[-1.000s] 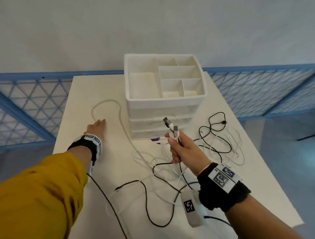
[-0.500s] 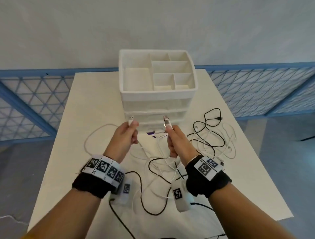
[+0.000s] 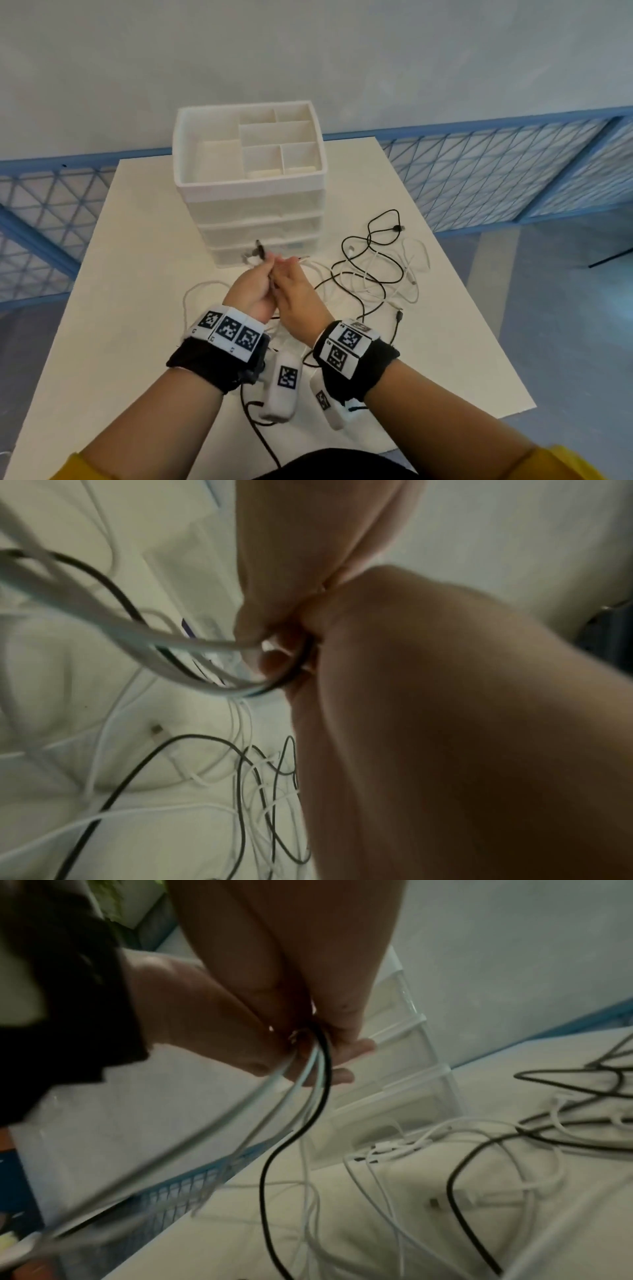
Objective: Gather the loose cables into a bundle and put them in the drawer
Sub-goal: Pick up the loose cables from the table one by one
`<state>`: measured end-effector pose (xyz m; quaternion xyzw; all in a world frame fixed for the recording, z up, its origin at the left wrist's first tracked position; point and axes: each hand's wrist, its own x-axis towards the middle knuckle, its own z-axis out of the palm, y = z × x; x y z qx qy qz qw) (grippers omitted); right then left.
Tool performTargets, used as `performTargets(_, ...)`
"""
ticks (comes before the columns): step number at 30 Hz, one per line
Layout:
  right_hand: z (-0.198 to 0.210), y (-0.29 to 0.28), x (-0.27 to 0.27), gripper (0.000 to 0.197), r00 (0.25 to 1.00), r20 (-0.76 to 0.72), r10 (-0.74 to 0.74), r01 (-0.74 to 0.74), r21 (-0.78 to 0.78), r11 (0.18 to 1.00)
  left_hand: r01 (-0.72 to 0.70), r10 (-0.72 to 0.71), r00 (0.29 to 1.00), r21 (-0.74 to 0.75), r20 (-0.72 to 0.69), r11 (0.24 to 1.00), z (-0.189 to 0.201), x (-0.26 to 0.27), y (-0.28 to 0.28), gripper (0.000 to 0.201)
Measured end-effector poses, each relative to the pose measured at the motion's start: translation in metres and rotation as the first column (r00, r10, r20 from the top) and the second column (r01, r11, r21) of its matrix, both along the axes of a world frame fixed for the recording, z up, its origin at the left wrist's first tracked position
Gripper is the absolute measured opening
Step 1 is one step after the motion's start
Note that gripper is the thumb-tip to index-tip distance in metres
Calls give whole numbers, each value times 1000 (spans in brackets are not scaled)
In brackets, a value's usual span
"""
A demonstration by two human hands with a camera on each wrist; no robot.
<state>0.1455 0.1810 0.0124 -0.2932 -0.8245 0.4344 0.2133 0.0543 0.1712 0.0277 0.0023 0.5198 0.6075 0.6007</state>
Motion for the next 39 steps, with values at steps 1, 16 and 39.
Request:
performTargets(1,-2,-1,6,40,999,-39,16,-16,-8,1000,-102,101,995,11,22,995,0,-3,2,30)
performTargets(16,-74,125,54,27,677,686,-268,385,-19,923,-41,77,954,129,-290,991,21,-1,-3,30)
performTargets(39,4,125,62,22,999,51,15,-5,-187,982,-30,70,942,124,-327,992,2,14,18,32)
